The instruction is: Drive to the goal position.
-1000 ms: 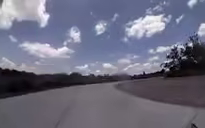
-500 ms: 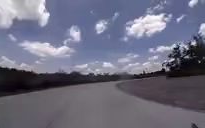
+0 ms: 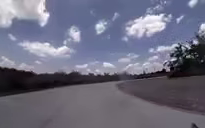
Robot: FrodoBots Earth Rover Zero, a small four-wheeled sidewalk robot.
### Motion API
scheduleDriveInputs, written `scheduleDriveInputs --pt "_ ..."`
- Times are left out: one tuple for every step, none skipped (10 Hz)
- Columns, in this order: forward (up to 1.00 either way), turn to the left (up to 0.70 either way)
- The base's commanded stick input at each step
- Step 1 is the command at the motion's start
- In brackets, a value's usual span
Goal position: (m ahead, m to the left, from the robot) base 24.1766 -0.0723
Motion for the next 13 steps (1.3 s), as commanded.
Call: scheduleDriveInputs --pt "0.85 0.00" --pt "0.85 0.00" --pt "0.85 0.00" --pt "0.85 0.00" --pt "0.85 0.00" --pt "0.85 0.00" --pt "0.85 0.00" --pt "0.85 0.00" --pt "0.85 0.00" --pt "0.85 0.00" --pt "0.85 0.00" --pt "0.85 0.00" --pt "0.85 0.00"
